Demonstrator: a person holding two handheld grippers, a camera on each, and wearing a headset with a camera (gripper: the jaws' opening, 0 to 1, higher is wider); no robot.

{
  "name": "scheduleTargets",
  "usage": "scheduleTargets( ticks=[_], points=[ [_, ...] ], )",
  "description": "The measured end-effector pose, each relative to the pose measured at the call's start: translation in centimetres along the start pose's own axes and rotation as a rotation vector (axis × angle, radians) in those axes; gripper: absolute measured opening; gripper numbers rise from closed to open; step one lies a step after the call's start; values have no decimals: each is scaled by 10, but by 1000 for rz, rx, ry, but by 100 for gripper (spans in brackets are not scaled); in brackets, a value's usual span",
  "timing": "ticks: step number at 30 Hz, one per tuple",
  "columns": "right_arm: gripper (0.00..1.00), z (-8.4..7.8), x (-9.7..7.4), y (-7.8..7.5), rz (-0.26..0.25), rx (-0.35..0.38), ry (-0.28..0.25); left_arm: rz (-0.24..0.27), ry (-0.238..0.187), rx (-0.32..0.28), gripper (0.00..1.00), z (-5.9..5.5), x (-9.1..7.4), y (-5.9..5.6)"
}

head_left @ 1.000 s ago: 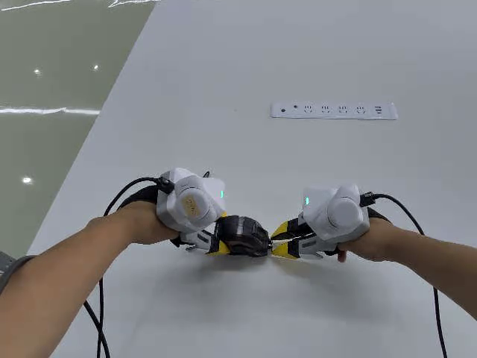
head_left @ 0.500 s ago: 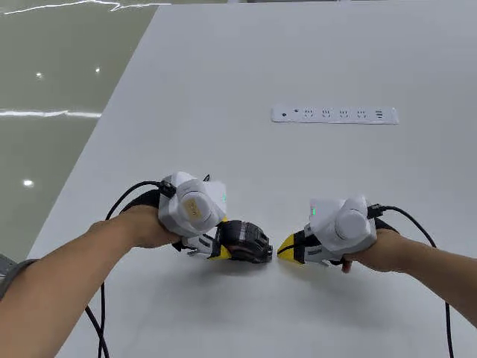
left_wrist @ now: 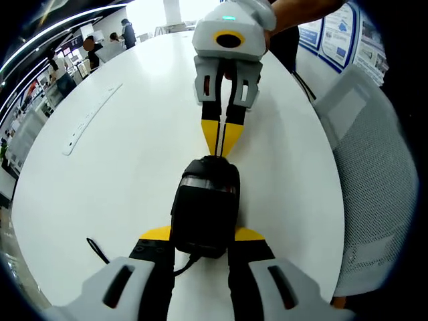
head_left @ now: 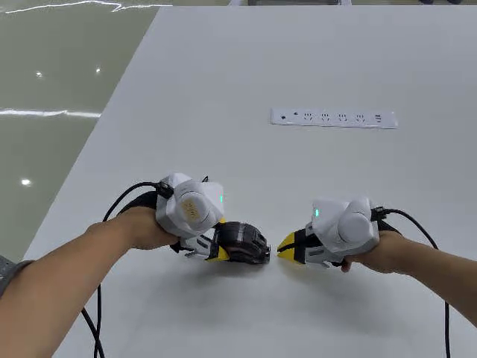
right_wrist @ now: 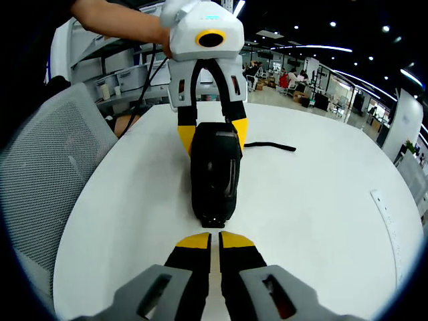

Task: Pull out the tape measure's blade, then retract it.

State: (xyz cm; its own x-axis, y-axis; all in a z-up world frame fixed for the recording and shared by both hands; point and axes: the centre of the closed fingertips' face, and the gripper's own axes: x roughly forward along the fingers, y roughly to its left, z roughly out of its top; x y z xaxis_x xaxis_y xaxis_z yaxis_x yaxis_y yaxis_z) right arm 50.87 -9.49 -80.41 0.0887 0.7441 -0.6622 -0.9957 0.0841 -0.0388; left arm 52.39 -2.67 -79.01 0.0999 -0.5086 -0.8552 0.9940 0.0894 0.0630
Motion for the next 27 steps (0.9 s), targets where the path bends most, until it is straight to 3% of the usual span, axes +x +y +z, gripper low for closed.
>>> scheduleTargets(
  ticks=[11, 27],
  points=[
    [13, 4, 3, -1, 3, 2, -17, 0, -5, -12, 26, 0, -1, 0],
    [15, 8, 17, -2, 14, 2, -20, -2, -16, -29, 26, -4, -4, 0]
  ],
)
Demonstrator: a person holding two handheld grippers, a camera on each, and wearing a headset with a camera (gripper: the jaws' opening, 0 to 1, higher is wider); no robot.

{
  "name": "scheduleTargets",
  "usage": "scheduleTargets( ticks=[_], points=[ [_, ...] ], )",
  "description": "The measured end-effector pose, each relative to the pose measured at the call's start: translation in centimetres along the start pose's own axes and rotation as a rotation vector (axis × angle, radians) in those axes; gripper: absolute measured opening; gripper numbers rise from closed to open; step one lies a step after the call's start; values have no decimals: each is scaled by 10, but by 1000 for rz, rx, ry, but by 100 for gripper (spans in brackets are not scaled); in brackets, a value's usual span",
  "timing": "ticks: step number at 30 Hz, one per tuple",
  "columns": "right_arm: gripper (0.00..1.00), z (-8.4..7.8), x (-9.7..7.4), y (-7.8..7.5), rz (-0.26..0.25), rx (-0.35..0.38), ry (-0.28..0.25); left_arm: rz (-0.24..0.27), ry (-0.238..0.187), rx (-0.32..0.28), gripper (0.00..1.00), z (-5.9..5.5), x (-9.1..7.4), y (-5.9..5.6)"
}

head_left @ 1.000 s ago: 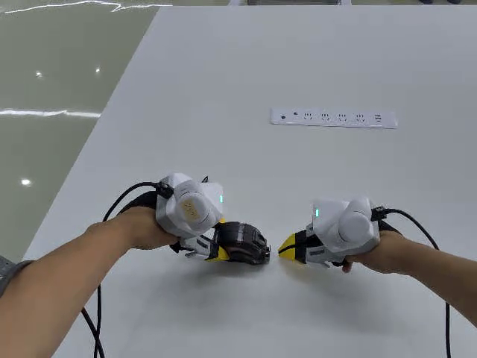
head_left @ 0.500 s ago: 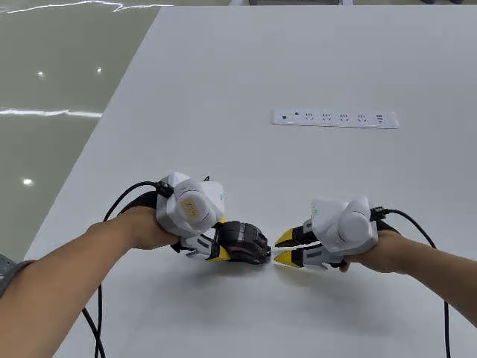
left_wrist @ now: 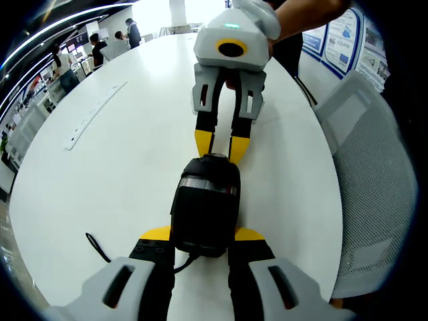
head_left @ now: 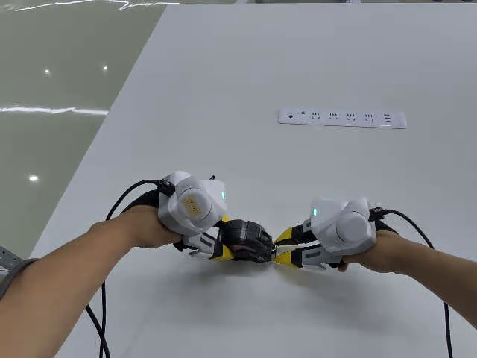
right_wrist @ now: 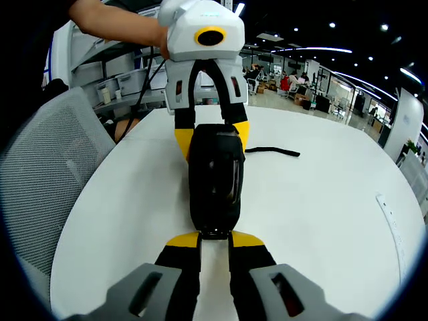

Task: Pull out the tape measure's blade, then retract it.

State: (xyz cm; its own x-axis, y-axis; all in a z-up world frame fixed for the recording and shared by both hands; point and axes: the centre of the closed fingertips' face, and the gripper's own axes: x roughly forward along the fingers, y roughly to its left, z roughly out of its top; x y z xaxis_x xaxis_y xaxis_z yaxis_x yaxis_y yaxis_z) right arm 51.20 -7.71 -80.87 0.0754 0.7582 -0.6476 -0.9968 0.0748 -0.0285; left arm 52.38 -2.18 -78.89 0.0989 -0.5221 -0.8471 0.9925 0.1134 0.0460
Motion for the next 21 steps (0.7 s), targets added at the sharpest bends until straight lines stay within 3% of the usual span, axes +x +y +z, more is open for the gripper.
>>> scheduleTargets(
  ticks=[14, 21],
  points=[
    [12, -1, 3, -3, 2, 58, 15, 2, -9, -11, 26, -1, 0, 0],
    [10, -3, 3, -2, 6, 49, 29, 4, -12, -14, 26, -1, 0, 0]
  ],
)
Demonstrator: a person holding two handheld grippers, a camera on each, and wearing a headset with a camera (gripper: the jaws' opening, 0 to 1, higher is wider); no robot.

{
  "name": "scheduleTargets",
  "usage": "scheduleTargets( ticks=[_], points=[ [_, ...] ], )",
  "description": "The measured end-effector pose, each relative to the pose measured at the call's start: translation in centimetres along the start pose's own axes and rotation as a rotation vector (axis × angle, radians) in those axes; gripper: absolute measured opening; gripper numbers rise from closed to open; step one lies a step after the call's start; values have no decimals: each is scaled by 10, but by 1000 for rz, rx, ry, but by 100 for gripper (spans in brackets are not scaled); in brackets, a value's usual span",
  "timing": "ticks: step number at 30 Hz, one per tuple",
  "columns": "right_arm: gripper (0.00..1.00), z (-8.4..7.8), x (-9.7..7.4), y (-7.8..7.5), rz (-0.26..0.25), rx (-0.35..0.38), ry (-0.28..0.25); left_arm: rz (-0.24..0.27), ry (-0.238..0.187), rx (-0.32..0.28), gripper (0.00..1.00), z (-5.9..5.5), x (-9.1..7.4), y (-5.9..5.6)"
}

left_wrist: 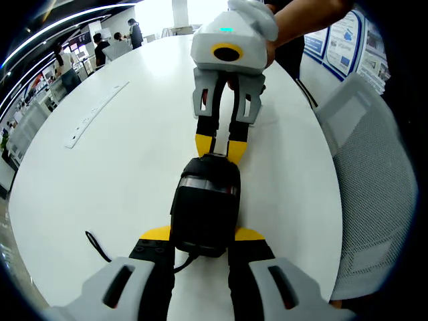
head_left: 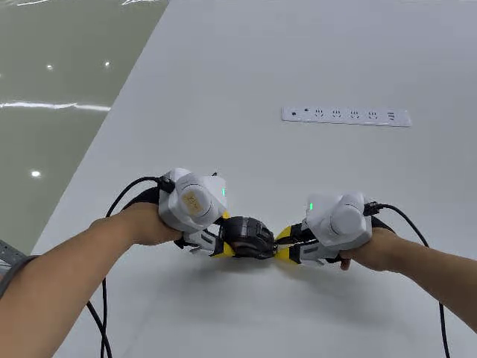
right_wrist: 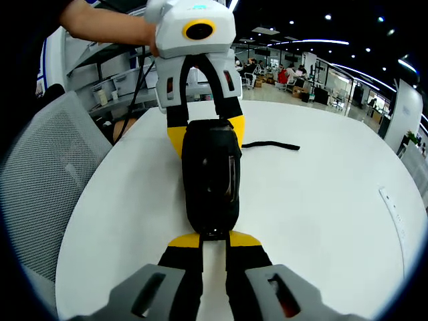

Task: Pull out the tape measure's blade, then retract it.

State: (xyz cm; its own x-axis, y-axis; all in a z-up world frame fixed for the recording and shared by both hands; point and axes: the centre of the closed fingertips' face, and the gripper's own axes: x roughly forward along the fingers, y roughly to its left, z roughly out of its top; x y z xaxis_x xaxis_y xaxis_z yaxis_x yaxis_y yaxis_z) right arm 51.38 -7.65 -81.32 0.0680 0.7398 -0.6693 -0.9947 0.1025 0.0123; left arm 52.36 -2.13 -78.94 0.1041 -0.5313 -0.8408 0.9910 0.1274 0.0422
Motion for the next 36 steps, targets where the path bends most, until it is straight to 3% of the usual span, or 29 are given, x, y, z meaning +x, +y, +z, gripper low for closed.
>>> scheduleTargets(
  ticks=[36],
  points=[
    [8, 4, -6, -1, 7, 14, -28, 6, 9, -1, 26, -4, -2, 1]
  ],
)
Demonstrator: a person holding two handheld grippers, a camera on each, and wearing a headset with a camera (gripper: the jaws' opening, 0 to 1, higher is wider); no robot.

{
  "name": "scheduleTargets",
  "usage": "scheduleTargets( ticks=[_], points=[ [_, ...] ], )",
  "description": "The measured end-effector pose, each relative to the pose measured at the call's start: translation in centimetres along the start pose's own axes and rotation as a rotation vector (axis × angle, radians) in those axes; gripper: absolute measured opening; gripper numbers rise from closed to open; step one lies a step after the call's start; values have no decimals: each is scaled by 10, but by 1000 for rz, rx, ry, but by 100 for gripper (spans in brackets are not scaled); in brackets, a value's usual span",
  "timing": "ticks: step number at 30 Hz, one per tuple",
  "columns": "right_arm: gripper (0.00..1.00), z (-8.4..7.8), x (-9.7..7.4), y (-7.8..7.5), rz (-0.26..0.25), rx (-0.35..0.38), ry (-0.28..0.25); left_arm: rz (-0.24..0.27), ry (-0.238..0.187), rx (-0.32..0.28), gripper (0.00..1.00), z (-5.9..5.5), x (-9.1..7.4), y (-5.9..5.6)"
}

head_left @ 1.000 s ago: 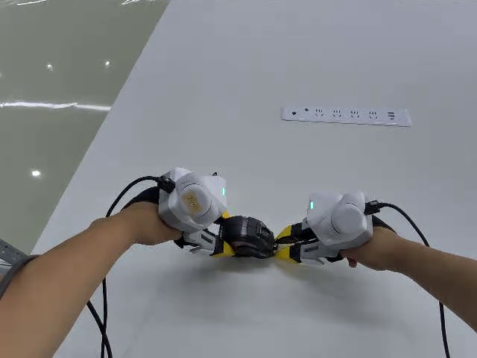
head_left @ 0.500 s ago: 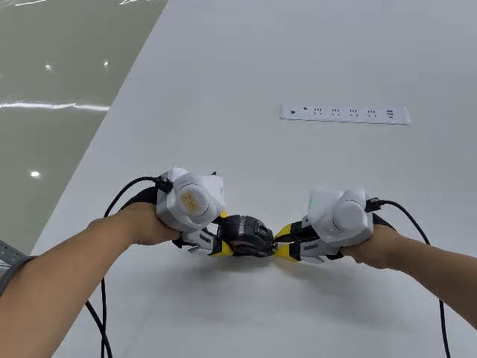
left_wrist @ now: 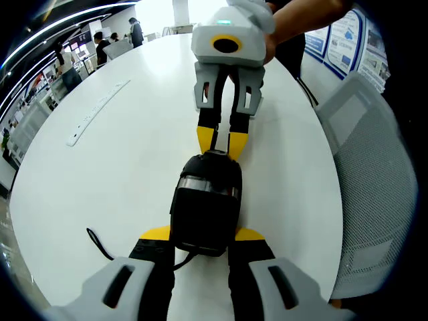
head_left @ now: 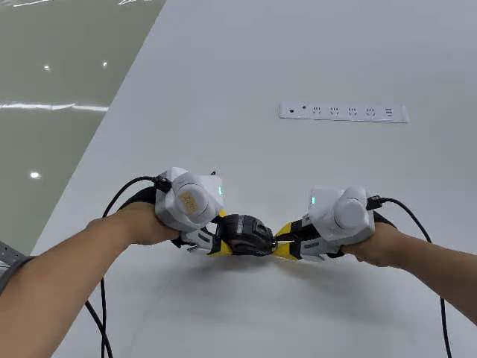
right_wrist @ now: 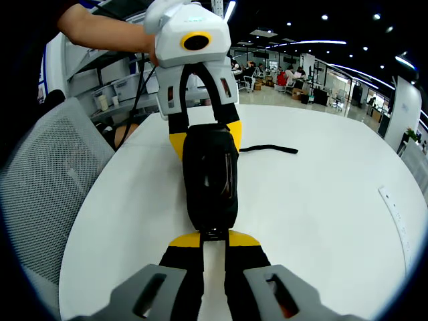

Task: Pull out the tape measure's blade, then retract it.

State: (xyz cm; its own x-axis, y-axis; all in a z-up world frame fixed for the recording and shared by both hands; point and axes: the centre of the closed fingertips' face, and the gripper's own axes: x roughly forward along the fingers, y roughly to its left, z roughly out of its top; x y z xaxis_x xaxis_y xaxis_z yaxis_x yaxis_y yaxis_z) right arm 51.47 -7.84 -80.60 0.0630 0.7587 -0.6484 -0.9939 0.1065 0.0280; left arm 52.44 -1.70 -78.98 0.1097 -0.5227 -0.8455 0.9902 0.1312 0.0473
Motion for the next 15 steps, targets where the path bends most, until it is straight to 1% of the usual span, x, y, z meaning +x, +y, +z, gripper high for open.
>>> scheduleTargets(
  ticks=[6, 15],
  points=[
    [9, -5, -2, 1, 1, 0, 10, -2, -2, 2, 26, 1, 1, 0],
    [9, -5, -3, 1, 2, -5, 8, 0, -1, 1, 26, 1, 1, 0]
  ],
)
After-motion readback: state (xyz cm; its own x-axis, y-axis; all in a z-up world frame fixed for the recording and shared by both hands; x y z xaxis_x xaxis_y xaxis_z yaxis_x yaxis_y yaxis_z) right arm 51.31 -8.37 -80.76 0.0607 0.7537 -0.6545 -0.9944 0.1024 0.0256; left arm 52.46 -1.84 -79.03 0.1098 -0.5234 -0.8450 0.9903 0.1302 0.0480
